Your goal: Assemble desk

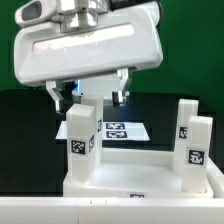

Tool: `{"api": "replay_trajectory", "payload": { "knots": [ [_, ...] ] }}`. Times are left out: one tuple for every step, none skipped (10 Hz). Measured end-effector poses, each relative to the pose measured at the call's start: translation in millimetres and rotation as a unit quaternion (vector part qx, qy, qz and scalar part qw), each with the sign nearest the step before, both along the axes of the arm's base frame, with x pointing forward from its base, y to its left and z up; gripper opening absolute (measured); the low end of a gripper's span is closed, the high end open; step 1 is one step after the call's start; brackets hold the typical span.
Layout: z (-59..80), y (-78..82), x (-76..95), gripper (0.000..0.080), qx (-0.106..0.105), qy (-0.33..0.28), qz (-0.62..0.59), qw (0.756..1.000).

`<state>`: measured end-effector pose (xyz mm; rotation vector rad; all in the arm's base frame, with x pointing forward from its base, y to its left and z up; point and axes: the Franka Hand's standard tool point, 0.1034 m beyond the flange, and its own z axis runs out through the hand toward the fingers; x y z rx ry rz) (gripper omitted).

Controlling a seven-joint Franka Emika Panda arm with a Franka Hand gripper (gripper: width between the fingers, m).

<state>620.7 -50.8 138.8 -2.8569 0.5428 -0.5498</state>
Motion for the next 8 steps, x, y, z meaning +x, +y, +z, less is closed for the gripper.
{"api": "replay_trajectory", "payload": {
  "knots": [
    [-0.4, 2.1, 3.3, 0.0649, 0.023, 0.022, -0.008, 0.999],
    [-6.2, 6.9, 0.1, 0.0649, 0.048, 0.065, -0.006, 0.997],
    [-8.2, 6.0, 1.3, 0.0649, 0.055, 0.088, -0.007, 0.995],
    [-8.8, 2.4, -1.6, 0.0649, 0.073, 0.126, 0.006, 0.989],
    [-9.6, -3.3, -2.9, 0.0649, 0.075, 0.131, 0.005, 0.989],
    [-9.9, -2.0, -2.9, 0.0649, 0.075, 0.131, 0.006, 0.989],
    [-9.9, -1.9, -2.9, 0.0649, 0.075, 0.131, 0.006, 0.989],
    [-10.1, -2.0, -3.0, 0.0649, 0.075, 0.131, 0.006, 0.989]
  ]
}}
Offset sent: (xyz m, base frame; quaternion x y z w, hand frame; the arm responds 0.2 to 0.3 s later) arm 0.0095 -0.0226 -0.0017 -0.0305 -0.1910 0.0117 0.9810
